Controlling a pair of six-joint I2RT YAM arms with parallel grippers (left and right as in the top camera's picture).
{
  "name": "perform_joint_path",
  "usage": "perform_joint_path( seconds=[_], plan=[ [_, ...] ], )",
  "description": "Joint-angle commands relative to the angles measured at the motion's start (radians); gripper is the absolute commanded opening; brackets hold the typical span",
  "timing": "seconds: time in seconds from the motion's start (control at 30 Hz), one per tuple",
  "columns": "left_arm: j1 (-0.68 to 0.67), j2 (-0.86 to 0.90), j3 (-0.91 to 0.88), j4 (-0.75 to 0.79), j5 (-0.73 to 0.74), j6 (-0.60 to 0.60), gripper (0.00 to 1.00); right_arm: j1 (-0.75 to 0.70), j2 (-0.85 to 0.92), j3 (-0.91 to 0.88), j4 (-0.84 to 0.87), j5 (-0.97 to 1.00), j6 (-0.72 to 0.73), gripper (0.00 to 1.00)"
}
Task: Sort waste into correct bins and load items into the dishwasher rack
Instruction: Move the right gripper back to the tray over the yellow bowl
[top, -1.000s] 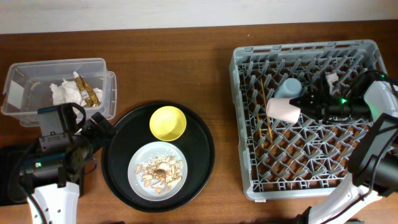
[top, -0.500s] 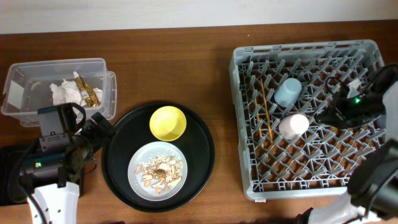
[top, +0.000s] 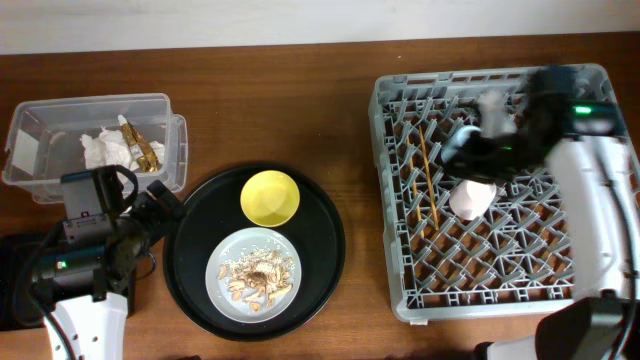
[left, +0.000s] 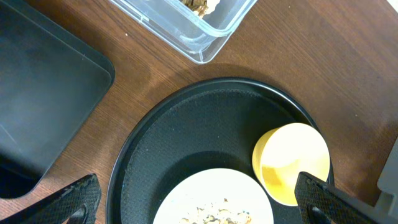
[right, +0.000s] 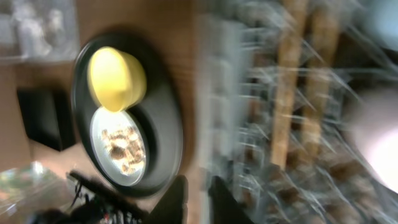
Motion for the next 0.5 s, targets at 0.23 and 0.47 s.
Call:
perform_joint_path(
  seconds=[0.23,0.47],
  plan=[
    [0.002,-0.002,0.0,-0.001,0.007,0.005,0.99,0.614,0.168,0.017,0.44,0.181,0.285,0.36],
    [0.002,-0.002,0.0,-0.001,0.007,0.005,0.99,0.834,0.355,0.017,0.699,0.266,0.227,0.43]
  ],
)
